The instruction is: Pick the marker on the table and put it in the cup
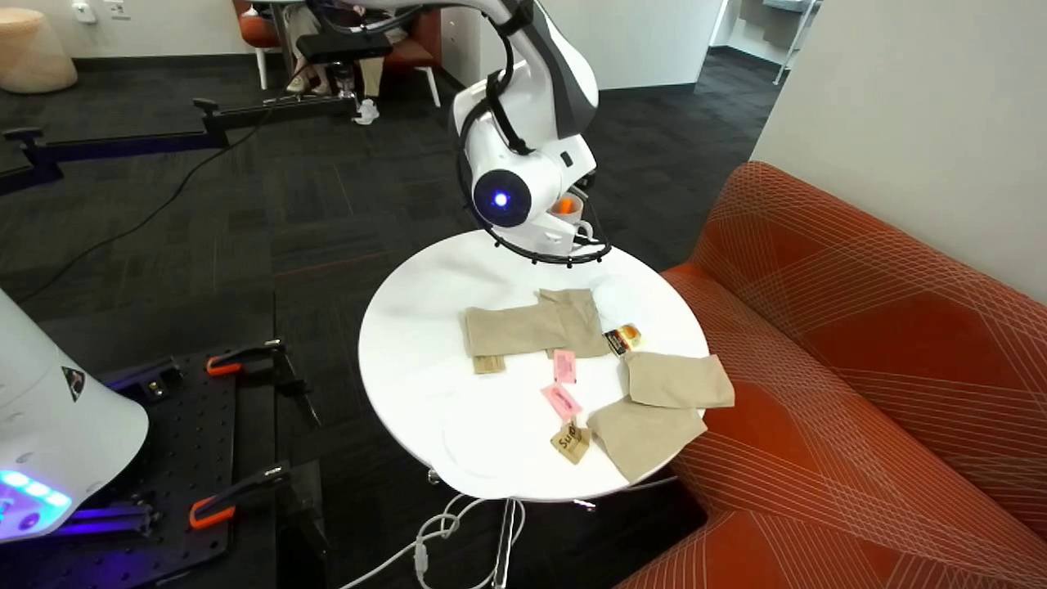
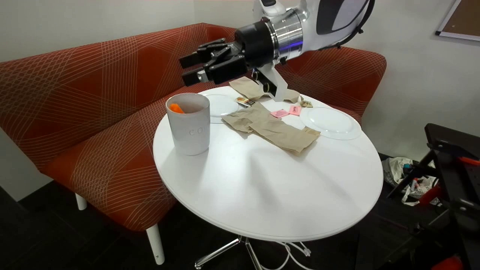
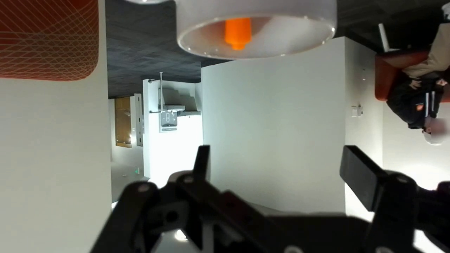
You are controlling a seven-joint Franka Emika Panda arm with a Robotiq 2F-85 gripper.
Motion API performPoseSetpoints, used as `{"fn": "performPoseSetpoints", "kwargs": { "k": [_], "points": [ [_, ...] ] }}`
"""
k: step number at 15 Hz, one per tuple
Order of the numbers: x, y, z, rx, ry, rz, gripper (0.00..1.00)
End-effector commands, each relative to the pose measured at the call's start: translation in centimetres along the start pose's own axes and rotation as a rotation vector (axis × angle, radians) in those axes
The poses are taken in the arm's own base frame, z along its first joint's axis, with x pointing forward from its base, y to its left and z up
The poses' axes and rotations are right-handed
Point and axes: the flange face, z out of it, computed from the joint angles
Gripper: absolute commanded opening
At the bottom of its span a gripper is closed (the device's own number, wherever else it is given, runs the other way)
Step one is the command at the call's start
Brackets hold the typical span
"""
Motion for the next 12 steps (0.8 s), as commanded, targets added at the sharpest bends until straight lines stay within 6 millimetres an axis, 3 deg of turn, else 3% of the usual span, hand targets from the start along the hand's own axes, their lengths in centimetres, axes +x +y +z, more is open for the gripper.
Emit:
{"fn": "performPoseSetpoints", "kwargs": {
  "k": [1, 7, 12],
  "points": [
    [3.8, -1.0, -1.3, -0.017, 0.052, -0.02, 1.0],
    [10.3, -2.5, -2.9, -0.042, 0.051, -0.056, 1.0],
    [14.1, -4.1, -4.5, -0.099, -0.004, -0.059, 1.0]
  ]
}}
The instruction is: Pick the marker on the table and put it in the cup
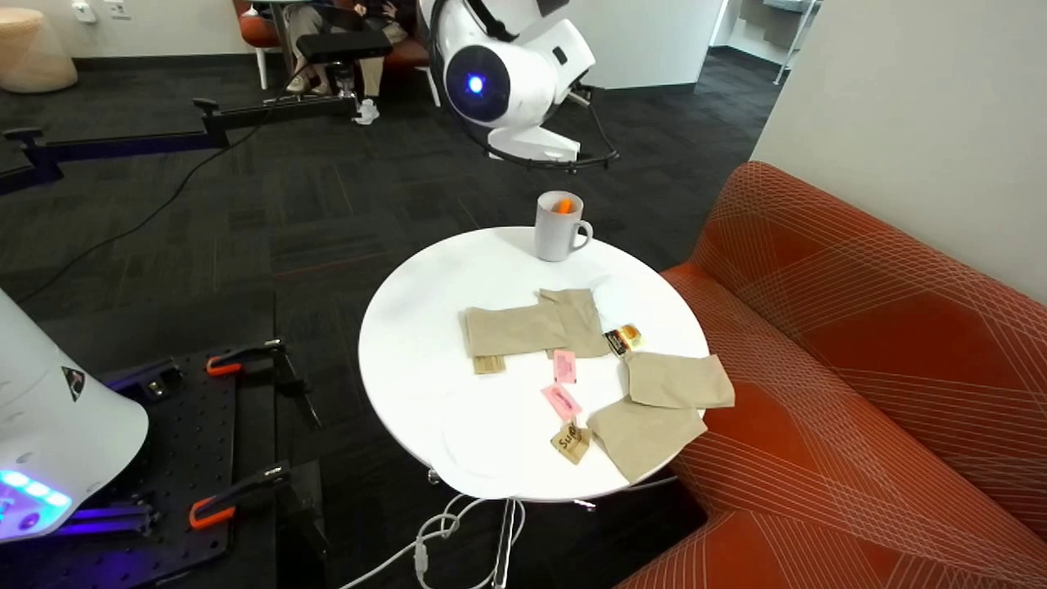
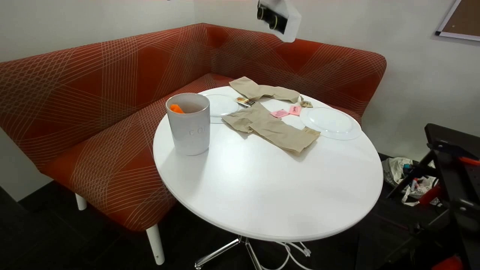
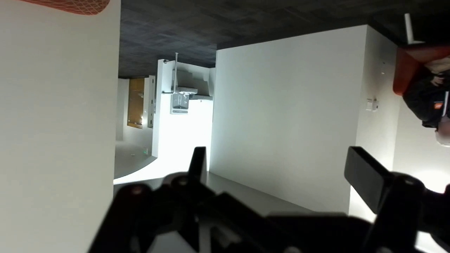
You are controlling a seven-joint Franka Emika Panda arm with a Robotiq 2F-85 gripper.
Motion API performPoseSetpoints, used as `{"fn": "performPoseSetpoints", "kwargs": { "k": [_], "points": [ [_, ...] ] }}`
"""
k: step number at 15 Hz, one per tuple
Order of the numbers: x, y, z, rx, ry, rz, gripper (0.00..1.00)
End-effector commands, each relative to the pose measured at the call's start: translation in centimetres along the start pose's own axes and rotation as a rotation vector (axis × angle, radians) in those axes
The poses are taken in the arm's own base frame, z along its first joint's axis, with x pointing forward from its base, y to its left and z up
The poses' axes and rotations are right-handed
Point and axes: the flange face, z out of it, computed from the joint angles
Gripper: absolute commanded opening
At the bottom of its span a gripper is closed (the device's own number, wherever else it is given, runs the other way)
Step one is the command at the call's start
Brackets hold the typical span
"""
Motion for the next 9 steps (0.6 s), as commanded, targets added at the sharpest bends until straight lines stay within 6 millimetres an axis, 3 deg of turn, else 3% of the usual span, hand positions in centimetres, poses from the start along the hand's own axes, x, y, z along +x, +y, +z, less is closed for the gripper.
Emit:
{"fn": "performPoseSetpoints", "kwargs": {
  "k": [1, 4, 5, 9],
  "points": [
    [2.8, -1.5, -2.0, -0.034, -0.035, 0.01, 1.0],
    [4.0, -2.1, -2.5, -0.045, -0.043, 0.018, 1.0],
    [3.1, -1.3, -1.3, -0.033, -0.029, 0.001, 1.0],
    [2.8, -1.4, -1.3, -0.032, -0.034, 0.003, 1.0]
  ]
}}
